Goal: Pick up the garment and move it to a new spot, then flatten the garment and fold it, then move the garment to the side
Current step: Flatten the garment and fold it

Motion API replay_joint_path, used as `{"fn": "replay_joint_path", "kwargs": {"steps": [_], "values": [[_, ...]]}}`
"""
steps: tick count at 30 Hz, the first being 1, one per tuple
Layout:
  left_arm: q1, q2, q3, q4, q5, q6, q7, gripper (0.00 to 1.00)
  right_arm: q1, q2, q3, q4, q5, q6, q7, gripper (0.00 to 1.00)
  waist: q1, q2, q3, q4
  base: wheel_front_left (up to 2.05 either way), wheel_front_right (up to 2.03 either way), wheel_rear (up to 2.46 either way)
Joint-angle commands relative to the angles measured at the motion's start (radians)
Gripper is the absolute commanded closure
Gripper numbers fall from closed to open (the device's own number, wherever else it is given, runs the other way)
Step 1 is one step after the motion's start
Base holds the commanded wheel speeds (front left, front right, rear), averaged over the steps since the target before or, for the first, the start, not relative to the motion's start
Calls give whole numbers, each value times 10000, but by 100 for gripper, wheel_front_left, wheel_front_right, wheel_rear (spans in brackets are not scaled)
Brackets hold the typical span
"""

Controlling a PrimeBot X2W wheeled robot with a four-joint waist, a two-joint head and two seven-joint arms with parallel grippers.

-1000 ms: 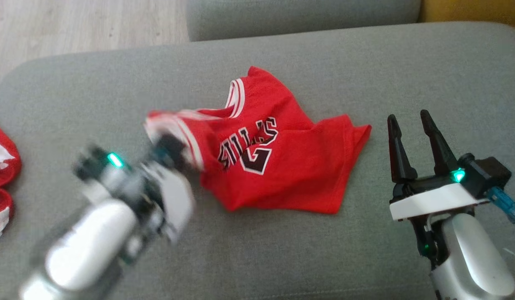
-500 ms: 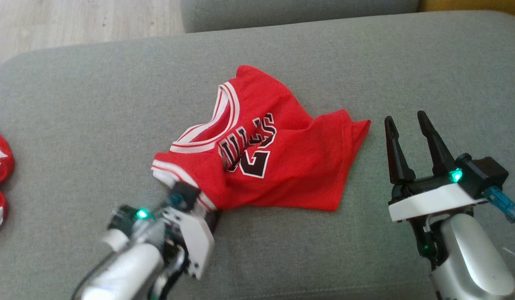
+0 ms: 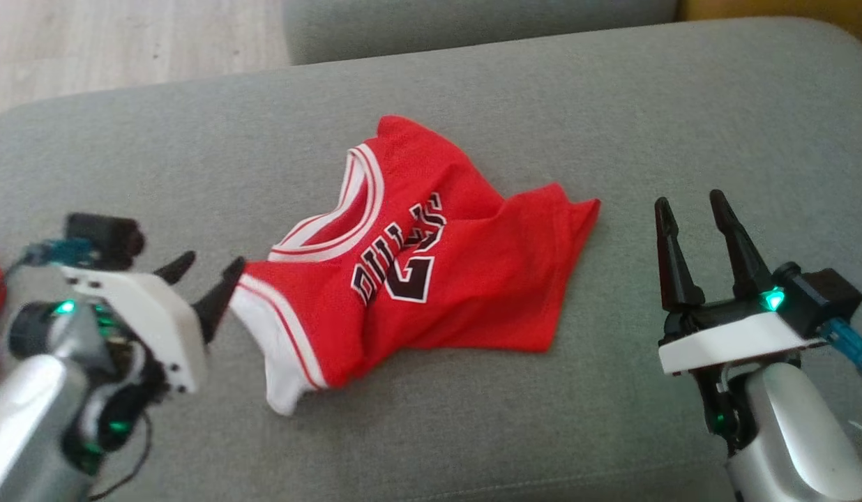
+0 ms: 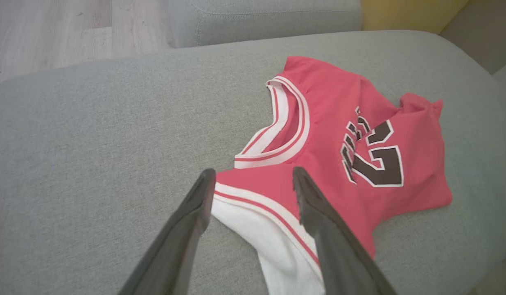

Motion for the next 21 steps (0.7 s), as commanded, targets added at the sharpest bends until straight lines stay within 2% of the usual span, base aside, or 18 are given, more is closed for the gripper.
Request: {"fn": "replay_joint_path", "kwargs": {"steps": [1,6,7,14,21], "values": [[-449,636,710,-106,-221,-185,135,0,-186,-74,136,-390,78,-7,-91,0,0,0,101,-165,0,0,0],[-703,895,379,1269,-534,-996,823,0,-281,-78,190,-372,105,-7,-91,0,0,0,262,-447,0,0,0],[-703,895,379,1269,-534,-996,823,0,-281,-78,190,-372,105,-7,-91,0,0,0,262,-447,0,0,0],[-1842,567,-297,3659,-586,-2212,1542,0,-472,-52,247,-326,144,-7,-91,0,0,0,487,-749,0,0,0],[-2985,59,-741,5554,-687,-2762,2045,0,-656,44,346,-292,175,-7,-91,0,0,0,788,-1007,0,0,0]]}}
